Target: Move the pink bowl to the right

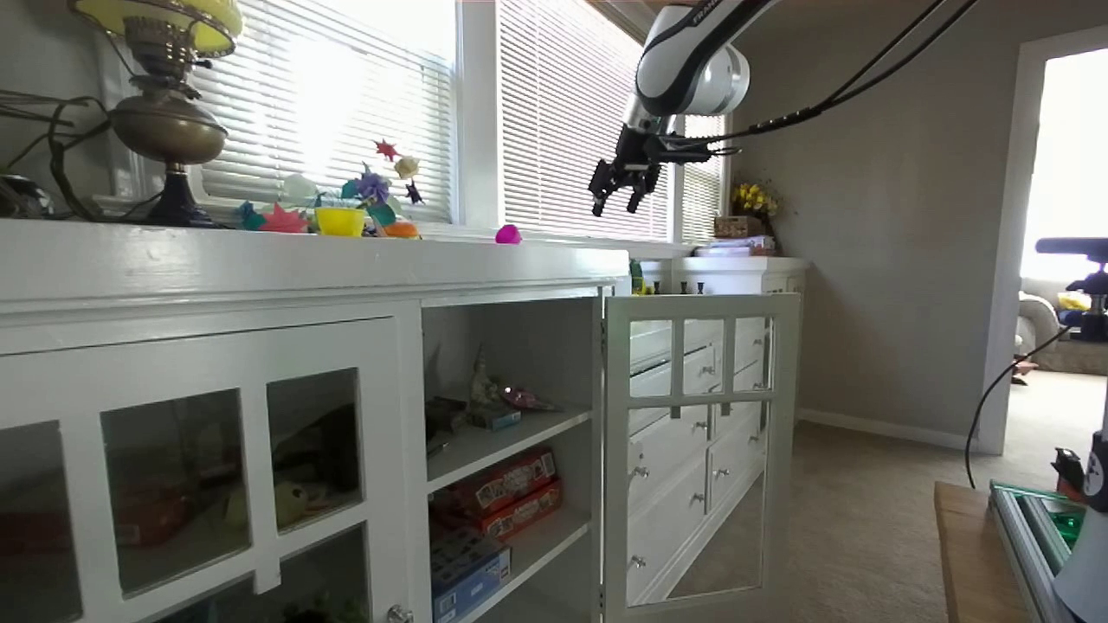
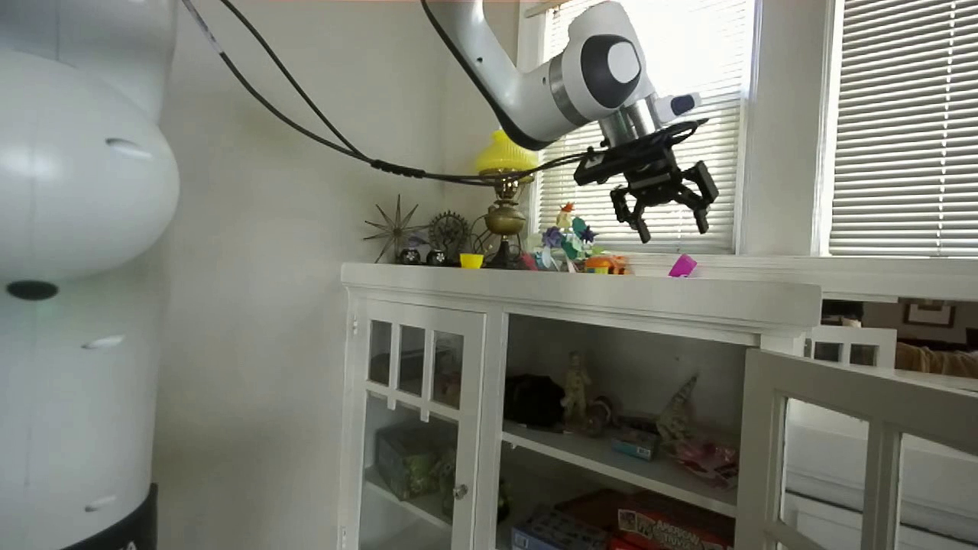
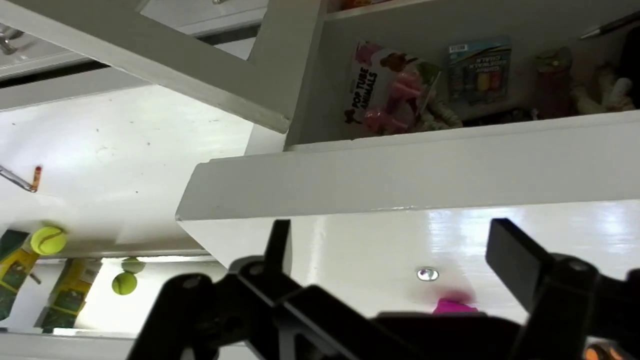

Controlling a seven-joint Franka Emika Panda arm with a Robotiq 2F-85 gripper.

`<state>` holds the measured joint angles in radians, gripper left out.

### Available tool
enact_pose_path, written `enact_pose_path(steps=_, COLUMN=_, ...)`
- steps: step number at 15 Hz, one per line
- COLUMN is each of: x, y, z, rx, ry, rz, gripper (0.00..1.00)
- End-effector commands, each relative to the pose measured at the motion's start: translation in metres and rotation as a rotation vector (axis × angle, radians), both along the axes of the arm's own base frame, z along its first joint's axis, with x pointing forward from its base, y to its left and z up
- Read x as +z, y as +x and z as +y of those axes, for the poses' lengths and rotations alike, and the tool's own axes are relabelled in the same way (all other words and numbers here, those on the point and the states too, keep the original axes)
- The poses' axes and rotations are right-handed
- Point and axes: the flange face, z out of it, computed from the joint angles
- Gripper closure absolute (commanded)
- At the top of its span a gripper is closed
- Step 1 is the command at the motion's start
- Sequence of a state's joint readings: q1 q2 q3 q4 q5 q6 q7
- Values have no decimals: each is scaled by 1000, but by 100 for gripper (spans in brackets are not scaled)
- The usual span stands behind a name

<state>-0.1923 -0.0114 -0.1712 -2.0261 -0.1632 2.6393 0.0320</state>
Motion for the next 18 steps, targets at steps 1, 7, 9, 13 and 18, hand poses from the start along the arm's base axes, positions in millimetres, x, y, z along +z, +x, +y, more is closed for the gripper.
enact_pose_path(steps=1, x=6, y=20, z=-13, rx=-28, ry=23, rz=-58, gripper=0)
enact_pose_path(steps=7, x=-1, y=61, z=-17, rx=-5, ry=-4, rz=-114, gripper=0)
enact_pose_path(steps=9, x=-3, y=79, z=-18, rx=1, ry=-17, rz=-131, gripper=0)
enact_pose_path(steps=13, x=1, y=111, z=-18, rx=16, ry=-47, rz=-160, gripper=0)
enact_pose_path(steps=18, x=5, y=150, z=-10, rx=29, ry=-88, rz=-169, gripper=0)
